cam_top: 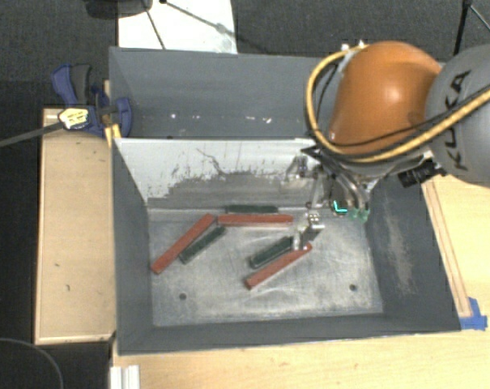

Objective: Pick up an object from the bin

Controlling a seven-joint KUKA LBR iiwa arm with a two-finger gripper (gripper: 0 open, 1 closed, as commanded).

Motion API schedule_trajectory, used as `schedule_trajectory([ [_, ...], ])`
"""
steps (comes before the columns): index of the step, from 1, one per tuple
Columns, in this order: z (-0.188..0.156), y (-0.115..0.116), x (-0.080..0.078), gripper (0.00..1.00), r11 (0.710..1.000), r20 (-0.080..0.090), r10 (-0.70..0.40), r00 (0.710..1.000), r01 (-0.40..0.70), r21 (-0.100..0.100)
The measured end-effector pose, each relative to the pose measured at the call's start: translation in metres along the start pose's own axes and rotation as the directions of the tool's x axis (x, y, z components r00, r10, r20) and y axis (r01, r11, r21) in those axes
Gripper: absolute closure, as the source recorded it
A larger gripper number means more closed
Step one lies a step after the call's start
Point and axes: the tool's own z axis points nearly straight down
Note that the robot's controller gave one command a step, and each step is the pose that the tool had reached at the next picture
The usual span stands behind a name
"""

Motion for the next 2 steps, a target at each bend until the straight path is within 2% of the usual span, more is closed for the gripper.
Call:
schedule_trajectory([
  [1, 0.039, 0.0, 0.017, 0.0, 0.998, 0.005, -0.06, 0.998, 0.06, 0.0],
  [2, 0.107, 0.002, 0.041, 0.0, 0.989, 0.003, -0.145, 0.989, 0.145, 0.0],
])
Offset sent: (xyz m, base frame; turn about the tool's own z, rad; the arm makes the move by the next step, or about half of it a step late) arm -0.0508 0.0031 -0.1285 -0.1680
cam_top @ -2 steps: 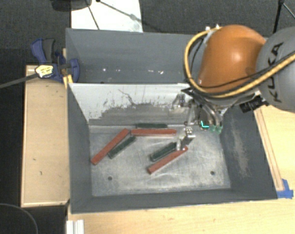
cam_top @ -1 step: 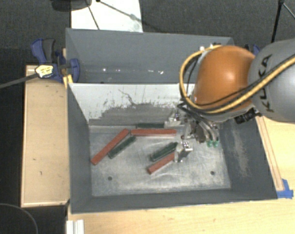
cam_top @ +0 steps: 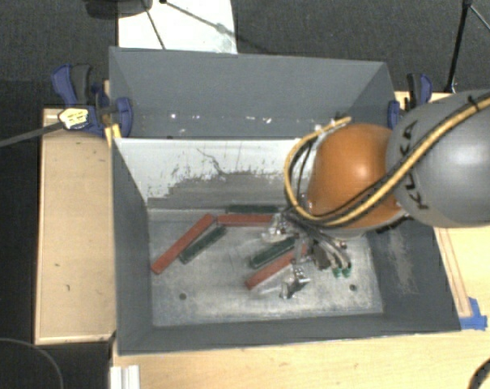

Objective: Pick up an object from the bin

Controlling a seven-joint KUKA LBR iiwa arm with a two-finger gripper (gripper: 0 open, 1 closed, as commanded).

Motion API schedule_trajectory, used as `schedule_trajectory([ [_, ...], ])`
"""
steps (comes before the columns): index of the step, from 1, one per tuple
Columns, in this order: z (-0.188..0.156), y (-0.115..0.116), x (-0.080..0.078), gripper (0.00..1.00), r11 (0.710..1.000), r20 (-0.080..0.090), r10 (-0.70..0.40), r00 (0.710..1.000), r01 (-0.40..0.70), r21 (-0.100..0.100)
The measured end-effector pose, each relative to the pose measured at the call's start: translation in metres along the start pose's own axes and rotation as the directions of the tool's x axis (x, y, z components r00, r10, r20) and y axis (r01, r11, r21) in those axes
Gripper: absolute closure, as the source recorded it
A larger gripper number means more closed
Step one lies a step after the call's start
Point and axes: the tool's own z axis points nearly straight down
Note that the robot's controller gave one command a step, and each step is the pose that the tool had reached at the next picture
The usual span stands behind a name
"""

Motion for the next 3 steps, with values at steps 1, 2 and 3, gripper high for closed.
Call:
schedule_trajectory([
  [1, 0.061, -0.023, -0.035, 1.0, 0.996, 0.002, -0.086, 0.996, 0.086, 0.0],
  [2, 0.061, -0.023, -0.035, 1.0, 0.996, 0.002, -0.085, 0.996, 0.085, 0.0],
  [3, -0.146, -0.018, -0.026, 1.0, 0.991, 0.001, -0.137, 0.991, 0.137, 0.0],
])
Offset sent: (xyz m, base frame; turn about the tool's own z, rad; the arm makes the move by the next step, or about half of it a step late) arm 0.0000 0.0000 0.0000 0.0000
